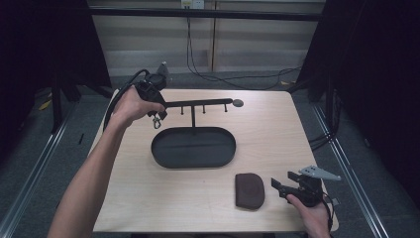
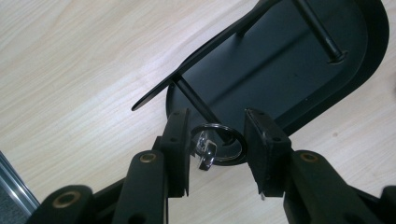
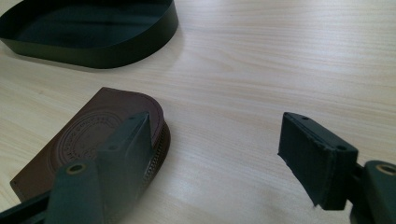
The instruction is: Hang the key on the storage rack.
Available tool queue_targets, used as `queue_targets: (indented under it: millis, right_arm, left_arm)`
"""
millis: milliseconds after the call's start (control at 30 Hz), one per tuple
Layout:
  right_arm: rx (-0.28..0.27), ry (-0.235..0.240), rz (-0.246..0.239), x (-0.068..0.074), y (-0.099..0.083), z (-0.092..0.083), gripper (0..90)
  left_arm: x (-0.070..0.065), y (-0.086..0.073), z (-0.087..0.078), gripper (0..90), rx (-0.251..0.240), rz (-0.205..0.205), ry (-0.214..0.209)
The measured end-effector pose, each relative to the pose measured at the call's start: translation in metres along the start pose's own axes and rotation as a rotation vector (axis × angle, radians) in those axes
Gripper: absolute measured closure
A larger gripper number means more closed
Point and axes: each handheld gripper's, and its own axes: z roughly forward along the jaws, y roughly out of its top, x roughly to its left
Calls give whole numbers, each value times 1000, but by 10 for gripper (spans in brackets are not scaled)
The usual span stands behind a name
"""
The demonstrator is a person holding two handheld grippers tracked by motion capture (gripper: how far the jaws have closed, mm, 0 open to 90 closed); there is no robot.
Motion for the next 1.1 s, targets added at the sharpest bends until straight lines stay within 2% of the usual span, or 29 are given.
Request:
queue_targets:
  millis: [200, 333, 433, 633, 700, 833, 867, 967, 1033, 1100]
  right_arm:
    - [1, 1, 0, 0, 0, 0, 258]
    - [1, 1, 2, 0, 0, 0, 258]
    - [1, 1, 2, 0, 0, 0, 258]
    - [3, 0, 3, 0, 1, 1, 258]
    - [2, 1, 2, 0, 1, 1, 258]
    - [3, 7, 9, -1, 1, 2, 256]
    - [2, 8, 10, -2, 1, 1, 255]
    - [0, 6, 9, -2, 0, 1, 253]
    - [1, 8, 9, -1, 1, 1, 252]
    - [2, 8, 6, -1, 0, 1, 251]
  left_arm:
    - [0, -1, 4, 628, -12, -6, -31]
    - [-1, -2, 3, 626, -14, -5, -29]
    - [1, -3, 4, 619, -21, -14, -48]
    - [2, -5, 6, 523, -21, -13, -75]
    - [1, -5, 6, 459, -26, -14, -71]
    - [0, -9, 5, 368, -33, -13, -92]
    - [0, -12, 5, 357, -43, 3, -114]
    - [1, -17, 1, 315, -59, 7, -114]
    - [0, -23, -2, 303, -72, 12, -133]
    - [0, -26, -3, 302, -70, 18, -131]
